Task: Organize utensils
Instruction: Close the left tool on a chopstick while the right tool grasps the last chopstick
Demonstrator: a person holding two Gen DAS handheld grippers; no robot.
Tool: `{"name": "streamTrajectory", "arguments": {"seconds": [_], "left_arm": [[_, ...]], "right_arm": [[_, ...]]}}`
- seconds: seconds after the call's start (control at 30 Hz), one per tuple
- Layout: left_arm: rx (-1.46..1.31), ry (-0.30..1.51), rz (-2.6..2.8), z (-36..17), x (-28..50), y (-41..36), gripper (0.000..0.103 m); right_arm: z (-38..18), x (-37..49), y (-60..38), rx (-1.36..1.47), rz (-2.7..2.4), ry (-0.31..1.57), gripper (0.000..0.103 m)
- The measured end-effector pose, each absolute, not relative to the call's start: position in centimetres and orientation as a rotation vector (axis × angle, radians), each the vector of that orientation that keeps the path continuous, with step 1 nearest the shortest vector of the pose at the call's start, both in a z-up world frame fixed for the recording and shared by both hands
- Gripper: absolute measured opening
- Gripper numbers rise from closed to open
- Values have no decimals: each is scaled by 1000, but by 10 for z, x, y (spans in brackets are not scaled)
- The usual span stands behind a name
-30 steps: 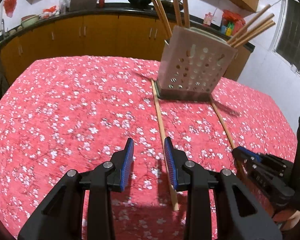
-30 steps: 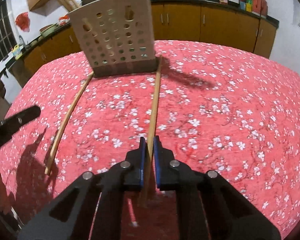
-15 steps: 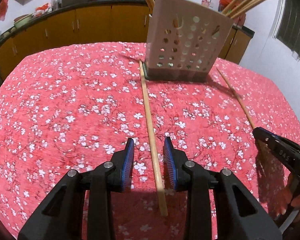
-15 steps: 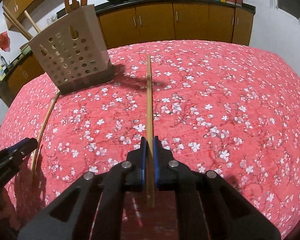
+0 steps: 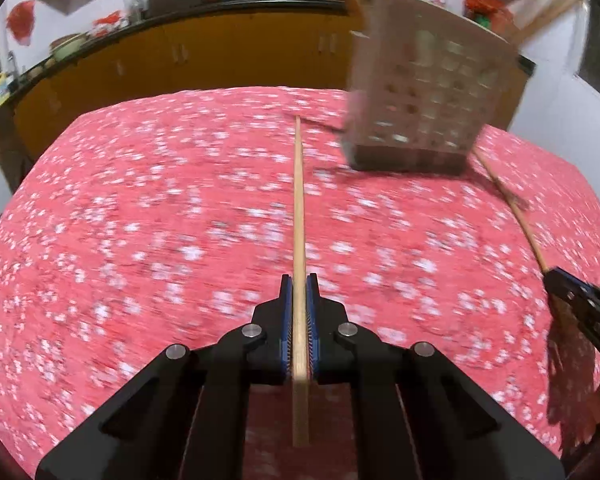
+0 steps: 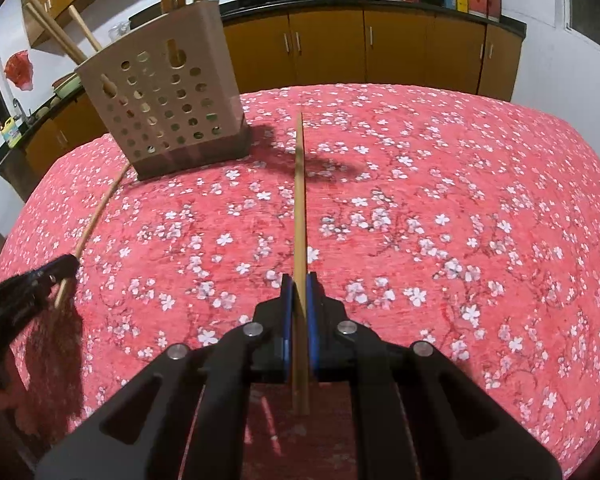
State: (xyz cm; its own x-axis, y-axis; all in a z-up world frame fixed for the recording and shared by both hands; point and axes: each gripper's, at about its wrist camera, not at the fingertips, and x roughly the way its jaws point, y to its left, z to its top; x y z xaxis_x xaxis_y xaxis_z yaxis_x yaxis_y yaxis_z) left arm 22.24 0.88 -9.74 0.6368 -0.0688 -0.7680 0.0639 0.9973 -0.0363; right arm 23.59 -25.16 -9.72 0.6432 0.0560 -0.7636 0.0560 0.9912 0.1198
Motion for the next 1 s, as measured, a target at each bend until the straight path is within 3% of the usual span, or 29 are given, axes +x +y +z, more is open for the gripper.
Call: {"name": "streamTrajectory", "arguments": {"seconds": [1.0], "left_arm": [[-40, 873, -64, -96, 232, 38, 9]], "right_arm": [[-102, 256, -247, 96, 2, 864, 9]]}}
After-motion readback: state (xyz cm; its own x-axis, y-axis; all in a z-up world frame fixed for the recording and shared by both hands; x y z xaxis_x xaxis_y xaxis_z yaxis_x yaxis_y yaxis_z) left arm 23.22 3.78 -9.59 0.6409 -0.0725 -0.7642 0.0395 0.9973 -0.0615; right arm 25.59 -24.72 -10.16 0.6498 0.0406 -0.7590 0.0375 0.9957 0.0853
